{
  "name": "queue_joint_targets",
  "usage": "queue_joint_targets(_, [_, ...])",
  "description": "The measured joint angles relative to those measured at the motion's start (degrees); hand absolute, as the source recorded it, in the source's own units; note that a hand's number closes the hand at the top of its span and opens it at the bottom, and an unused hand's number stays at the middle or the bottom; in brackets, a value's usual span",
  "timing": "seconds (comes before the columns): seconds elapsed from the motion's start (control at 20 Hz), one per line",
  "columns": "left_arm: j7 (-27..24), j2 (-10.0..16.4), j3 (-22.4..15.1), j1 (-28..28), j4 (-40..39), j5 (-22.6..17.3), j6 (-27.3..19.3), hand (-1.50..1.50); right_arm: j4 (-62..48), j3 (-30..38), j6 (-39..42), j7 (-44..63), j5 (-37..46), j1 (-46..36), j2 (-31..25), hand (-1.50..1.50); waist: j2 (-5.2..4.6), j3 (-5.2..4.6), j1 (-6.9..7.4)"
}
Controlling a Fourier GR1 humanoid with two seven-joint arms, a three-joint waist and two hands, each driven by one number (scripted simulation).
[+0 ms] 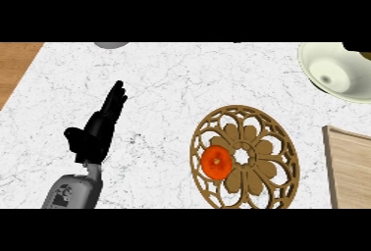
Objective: Pick the lemon from the placemat and place it in the bowl
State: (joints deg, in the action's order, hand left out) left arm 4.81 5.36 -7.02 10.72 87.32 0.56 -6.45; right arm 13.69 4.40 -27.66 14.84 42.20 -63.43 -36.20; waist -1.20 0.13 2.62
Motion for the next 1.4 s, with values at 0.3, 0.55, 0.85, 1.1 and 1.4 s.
queue_joint_targets(0.3, [-0.3, -0.8, -0.5, 0.5, -0.5, 0.7, -0.4, 0.0, -3.0, 6.5, 5.3, -7.2, -6.8, 2.8, -0.7, -1.5, -0.19, 0.09, 0.18])
queue_joint_targets(0.55, [-0.5, 0.0, 0.7, 0.5, -0.5, -0.2, 0.6, 0.0, -2.3, 11.2, 8.4, -16.4, -11.8, 5.1, -1.0, -1.5, -0.01, 0.09, -0.07])
queue_joint_targets(0.85, [0.0, 0.2, 1.3, 0.2, -0.3, -0.7, 1.1, 0.0, 0.4, 16.2, 4.3, -24.9, -16.6, 6.0, -0.6, -1.5, 0.2, 0.07, -0.34])
queue_joint_targets(1.1, [-0.4, -0.2, 0.8, -1.1, 0.3, 0.2, 0.7, 0.0, 0.9, 20.0, 3.8, -26.2, -20.3, 4.6, -2.0, -1.5, 0.42, -0.01, -0.52])
queue_joint_targets(1.4, [0.0, 0.2, 1.9, -1.6, 0.4, -0.1, 1.0, 0.0, 2.4, 24.9, 8.9, -28.3, -26.4, 7.2, -3.7, -1.5, 0.84, -0.06, -1.61])
